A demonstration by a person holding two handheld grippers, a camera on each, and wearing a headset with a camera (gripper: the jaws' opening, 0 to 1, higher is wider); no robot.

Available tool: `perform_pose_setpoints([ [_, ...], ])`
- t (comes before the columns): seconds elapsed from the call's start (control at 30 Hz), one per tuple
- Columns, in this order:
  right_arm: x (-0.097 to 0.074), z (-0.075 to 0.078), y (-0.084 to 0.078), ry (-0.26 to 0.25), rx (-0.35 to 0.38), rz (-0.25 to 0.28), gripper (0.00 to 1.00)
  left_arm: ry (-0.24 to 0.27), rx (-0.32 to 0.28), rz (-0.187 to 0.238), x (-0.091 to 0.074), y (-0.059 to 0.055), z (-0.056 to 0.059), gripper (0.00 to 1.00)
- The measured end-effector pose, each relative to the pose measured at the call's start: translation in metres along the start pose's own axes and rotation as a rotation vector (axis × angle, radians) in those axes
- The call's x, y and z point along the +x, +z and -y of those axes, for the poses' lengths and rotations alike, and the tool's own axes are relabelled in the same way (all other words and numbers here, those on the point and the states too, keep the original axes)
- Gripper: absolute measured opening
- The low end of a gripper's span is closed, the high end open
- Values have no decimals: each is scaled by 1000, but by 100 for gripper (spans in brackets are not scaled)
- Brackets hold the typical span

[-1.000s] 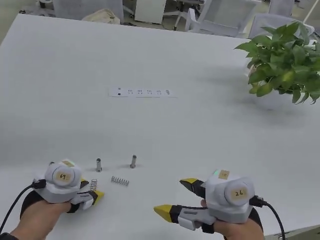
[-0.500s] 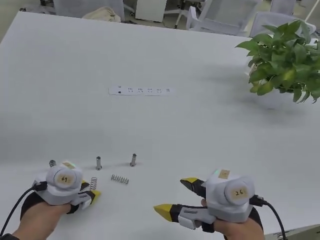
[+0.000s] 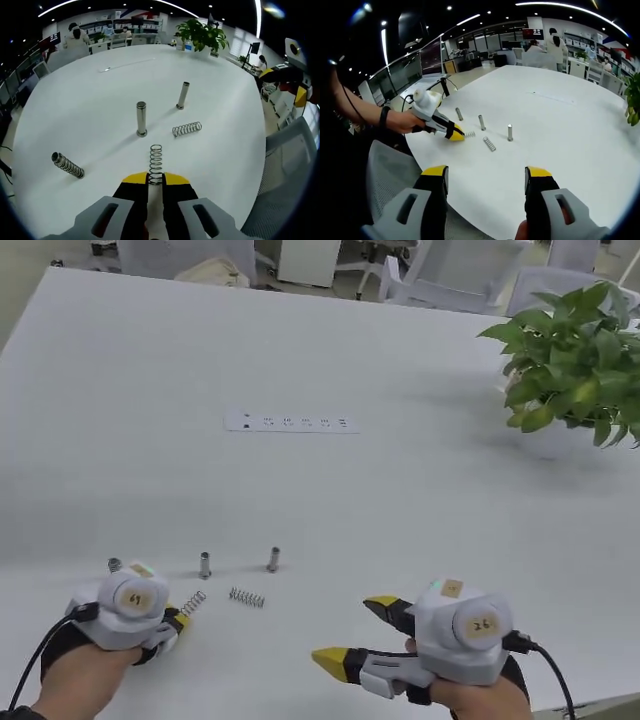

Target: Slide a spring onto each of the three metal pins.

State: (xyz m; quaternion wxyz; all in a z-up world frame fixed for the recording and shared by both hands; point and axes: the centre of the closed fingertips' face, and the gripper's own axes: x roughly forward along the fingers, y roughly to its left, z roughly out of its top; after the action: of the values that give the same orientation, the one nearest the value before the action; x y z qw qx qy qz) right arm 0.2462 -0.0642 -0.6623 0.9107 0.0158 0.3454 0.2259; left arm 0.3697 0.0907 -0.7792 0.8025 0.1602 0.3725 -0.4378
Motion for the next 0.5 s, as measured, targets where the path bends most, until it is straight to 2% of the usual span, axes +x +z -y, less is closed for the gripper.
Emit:
perform_pose_setpoints([
  [0.3,3,-5,0,18,6,4,60,2,-3,25,-22,-6,0,3],
  [0.4,6,-8,0,26,4,2,60,2,-25,42,-29,-9,0,3],
  [0.5,8,-11,2,37,0,2,60,2,-23,53,-39,-10,4,3],
])
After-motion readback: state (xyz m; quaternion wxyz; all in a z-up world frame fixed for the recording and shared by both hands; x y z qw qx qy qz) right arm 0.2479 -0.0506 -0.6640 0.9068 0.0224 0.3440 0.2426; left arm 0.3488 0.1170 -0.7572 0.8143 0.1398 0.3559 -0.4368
